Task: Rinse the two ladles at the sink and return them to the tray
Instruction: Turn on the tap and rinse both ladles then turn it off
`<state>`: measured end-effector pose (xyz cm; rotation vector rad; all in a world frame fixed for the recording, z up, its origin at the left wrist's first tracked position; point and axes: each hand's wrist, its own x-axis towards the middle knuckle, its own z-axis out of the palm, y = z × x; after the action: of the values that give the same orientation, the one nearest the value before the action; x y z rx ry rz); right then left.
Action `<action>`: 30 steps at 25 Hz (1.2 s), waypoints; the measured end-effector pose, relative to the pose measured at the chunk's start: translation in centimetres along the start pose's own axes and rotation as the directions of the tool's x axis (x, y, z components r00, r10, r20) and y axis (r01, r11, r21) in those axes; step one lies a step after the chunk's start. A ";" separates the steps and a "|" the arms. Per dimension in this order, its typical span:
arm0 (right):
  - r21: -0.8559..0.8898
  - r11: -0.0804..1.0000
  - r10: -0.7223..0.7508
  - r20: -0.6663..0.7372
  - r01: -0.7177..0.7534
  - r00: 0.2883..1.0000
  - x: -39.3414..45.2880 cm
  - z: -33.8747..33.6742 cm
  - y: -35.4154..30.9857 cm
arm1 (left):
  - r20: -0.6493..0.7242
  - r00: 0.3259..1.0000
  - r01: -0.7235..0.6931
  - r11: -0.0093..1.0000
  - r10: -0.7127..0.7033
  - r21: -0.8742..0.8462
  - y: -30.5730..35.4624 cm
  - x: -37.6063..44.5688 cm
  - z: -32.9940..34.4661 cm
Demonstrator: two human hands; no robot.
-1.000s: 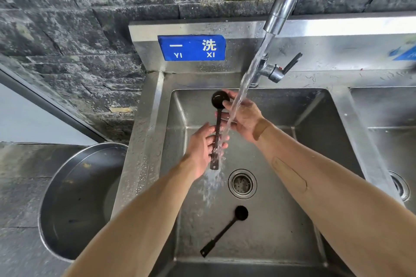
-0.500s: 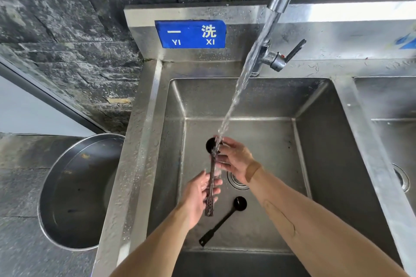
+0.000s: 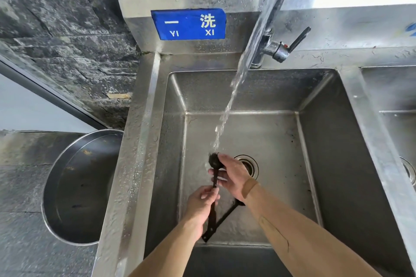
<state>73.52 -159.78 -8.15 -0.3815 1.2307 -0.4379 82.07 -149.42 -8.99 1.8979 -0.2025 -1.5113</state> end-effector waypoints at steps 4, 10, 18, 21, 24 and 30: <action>0.012 0.997 -0.080 0.072 0.079 0.994 -0.4 0.7 -3.1 | -0.003 0.992 -0.128 0.992 0.128 0.012 3.3 -0.2 0.6; 0.050 0.981 -0.194 0.115 0.190 0.974 -1.5 2.4 -9.0 | 0.130 0.979 -0.135 0.977 0.157 -0.167 8.7 0.2 0.7; 0.137 0.922 -0.380 0.141 0.362 0.914 -5.5 5.8 -18.3 | 0.198 0.924 -0.280 0.931 0.327 -0.235 18.3 -0.8 1.0; 0.163 0.899 -0.429 0.150 0.406 0.891 -7.1 6.6 -20.4 | 0.224 0.896 -0.324 0.911 0.382 -0.257 20.6 -1.5 1.4; 0.167 0.890 -0.447 0.151 0.423 0.882 -7.5 6.5 -20.5 | 0.232 0.899 -0.313 0.915 0.371 -0.254 20.8 -1.8 1.7; 0.093 0.928 -0.372 0.153 0.361 0.916 -4.9 3.7 -14.6 | 0.253 0.926 -0.230 0.951 0.279 -0.206 14.1 -1.1 1.5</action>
<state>74.04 -169.58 4.30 -0.5880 0.9781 -0.7502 84.42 -160.08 0.19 1.4550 -0.4169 -1.5560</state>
